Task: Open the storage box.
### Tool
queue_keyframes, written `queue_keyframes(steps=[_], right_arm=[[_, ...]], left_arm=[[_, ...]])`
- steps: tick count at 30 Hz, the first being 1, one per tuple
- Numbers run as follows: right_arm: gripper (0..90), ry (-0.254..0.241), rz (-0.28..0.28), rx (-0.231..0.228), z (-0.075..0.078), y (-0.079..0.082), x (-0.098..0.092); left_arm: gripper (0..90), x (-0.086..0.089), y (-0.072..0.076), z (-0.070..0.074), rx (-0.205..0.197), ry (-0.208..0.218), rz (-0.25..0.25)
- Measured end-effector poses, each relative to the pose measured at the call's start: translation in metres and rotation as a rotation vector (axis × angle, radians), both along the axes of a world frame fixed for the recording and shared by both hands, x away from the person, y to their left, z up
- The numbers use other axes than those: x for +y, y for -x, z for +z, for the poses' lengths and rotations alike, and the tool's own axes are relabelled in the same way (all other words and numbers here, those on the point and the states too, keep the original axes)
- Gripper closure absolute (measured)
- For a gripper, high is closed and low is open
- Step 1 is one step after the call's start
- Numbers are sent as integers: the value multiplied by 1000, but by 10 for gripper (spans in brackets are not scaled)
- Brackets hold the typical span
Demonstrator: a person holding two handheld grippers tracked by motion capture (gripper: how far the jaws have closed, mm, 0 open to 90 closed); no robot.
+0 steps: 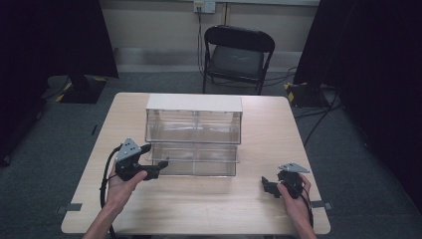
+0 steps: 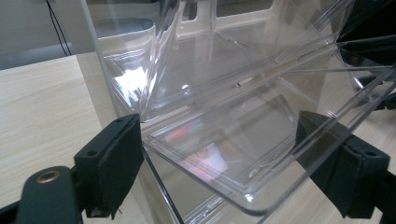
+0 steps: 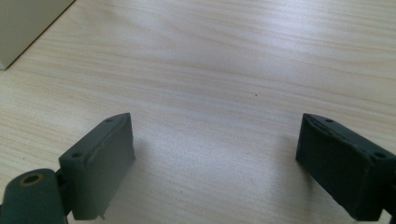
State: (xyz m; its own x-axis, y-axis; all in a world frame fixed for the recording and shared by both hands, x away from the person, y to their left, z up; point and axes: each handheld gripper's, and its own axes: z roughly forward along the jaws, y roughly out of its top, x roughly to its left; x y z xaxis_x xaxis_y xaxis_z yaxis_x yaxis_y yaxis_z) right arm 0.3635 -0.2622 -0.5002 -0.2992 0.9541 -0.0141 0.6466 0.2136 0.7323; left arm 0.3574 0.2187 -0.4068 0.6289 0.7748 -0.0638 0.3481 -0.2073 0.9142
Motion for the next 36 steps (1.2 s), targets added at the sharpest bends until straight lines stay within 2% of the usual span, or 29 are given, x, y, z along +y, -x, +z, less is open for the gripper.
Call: queue_keyframes(steps=[36], right_arm=[[106,0,0,0,0,0,0]], left_arm=[[154,0,-3,9,-9,6,-1]])
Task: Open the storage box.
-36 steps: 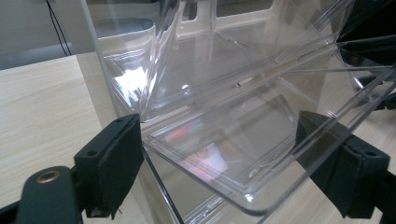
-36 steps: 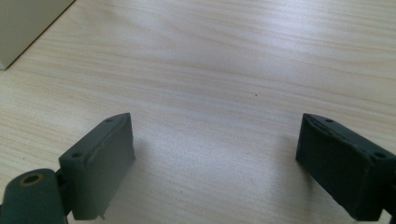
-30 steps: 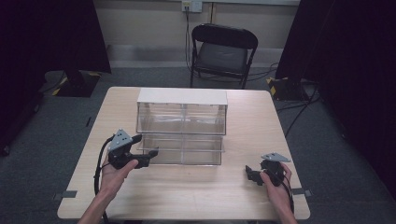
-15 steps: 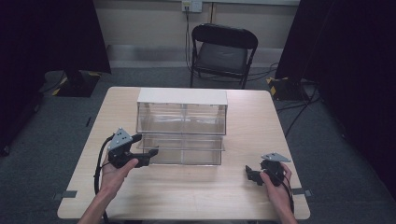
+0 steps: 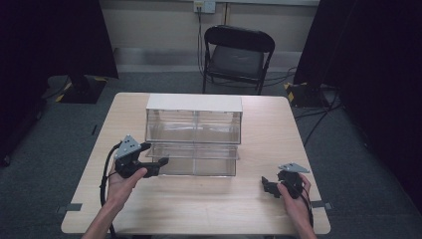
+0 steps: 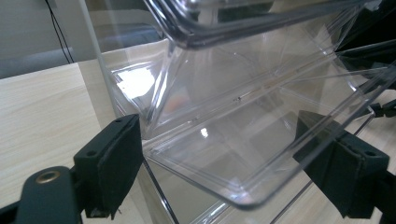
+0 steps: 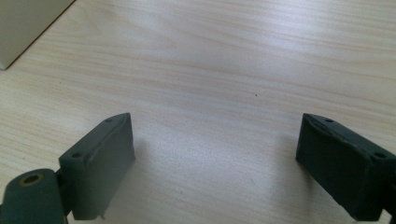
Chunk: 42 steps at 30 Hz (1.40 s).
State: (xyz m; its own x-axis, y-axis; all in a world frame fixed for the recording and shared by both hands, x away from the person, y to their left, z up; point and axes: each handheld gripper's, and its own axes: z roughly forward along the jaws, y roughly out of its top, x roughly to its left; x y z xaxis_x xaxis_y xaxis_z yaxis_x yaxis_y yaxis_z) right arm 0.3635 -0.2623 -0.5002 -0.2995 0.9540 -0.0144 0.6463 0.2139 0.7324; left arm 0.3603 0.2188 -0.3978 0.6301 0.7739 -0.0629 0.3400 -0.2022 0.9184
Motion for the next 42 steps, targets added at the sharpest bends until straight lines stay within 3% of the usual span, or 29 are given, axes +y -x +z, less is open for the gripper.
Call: queue_keyframes(steps=[42], right_arm=[[106,0,0,0,0,0,0]], left_arm=[[110,-1,-12,10,-9,29,-3]])
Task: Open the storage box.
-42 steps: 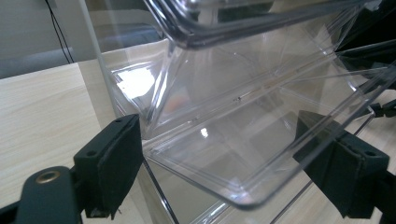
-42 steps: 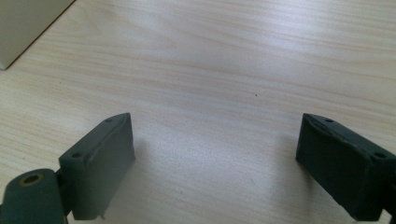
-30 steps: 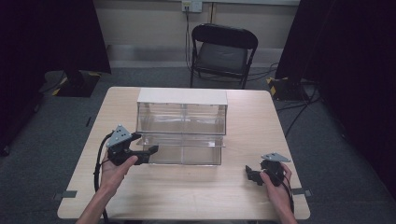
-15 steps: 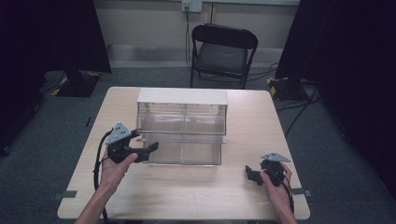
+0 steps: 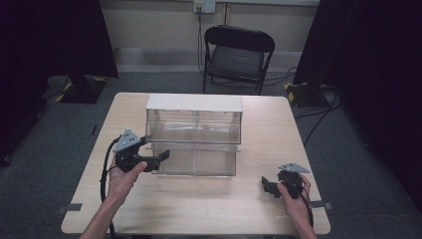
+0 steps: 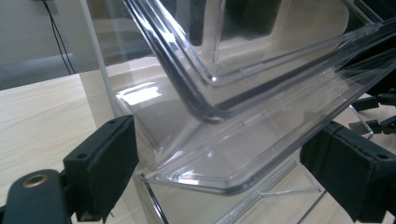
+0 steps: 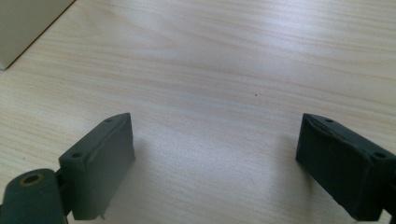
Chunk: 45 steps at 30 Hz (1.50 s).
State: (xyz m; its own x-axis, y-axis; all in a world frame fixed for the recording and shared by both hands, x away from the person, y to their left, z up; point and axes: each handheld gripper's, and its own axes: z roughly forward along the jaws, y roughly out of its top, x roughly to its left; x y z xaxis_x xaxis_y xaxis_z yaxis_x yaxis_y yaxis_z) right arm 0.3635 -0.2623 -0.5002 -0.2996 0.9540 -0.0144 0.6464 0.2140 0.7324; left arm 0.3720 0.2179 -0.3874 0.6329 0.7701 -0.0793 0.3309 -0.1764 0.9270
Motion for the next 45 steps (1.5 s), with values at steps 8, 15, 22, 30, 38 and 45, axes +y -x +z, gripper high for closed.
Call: queue_keyframes(steps=[8,15,22,30,38,45], right_arm=[[106,0,0,0,0,0,0],[106,0,0,0,0,0,0],[106,0,0,0,0,0,0],[106,0,0,0,0,0,0],[106,0,0,0,0,0,0],[106,0,0,0,0,0,0]], left_arm=[[125,0,-2,0,3,0,8],[156,1,-1,0,8,-11,15],[159,1,-2,0,10,-8,8],[159,1,-2,-1,12,-3,10],[160,1,-2,0,16,-1,14],[158,1,-1,0,15,-11,16]])
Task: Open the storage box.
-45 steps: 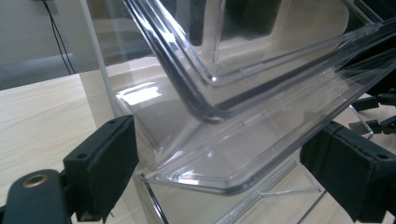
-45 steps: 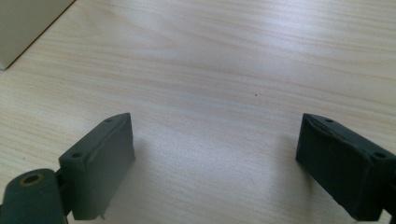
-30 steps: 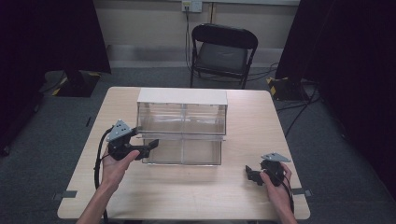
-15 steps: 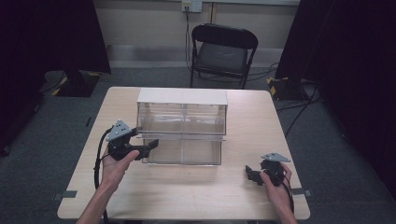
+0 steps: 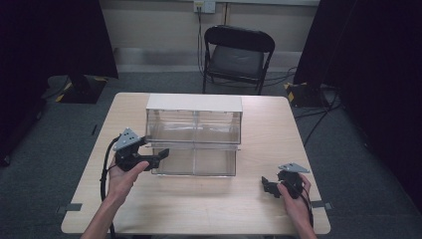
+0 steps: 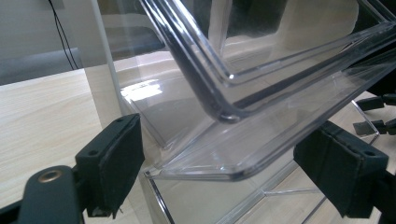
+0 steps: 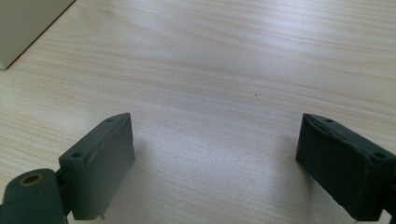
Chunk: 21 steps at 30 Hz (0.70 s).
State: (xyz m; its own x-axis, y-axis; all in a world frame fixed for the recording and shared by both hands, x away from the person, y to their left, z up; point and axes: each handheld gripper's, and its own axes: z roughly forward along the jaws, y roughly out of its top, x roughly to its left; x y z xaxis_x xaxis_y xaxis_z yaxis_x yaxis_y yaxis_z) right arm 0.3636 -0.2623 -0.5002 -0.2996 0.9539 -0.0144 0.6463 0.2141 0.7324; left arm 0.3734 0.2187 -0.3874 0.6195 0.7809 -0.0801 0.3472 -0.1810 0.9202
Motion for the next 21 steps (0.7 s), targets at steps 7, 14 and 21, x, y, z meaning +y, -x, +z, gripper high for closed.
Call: queue_keyframes(steps=[7,14,21], right_arm=[[106,0,0,0,0,0,0],[106,0,0,0,0,0,0],[106,0,0,0,0,0,0]], left_arm=[[157,0,0,0,2,2,-1],[144,-1,0,0,0,11,0],[134,-2,-1,-1,-2,10,0]])
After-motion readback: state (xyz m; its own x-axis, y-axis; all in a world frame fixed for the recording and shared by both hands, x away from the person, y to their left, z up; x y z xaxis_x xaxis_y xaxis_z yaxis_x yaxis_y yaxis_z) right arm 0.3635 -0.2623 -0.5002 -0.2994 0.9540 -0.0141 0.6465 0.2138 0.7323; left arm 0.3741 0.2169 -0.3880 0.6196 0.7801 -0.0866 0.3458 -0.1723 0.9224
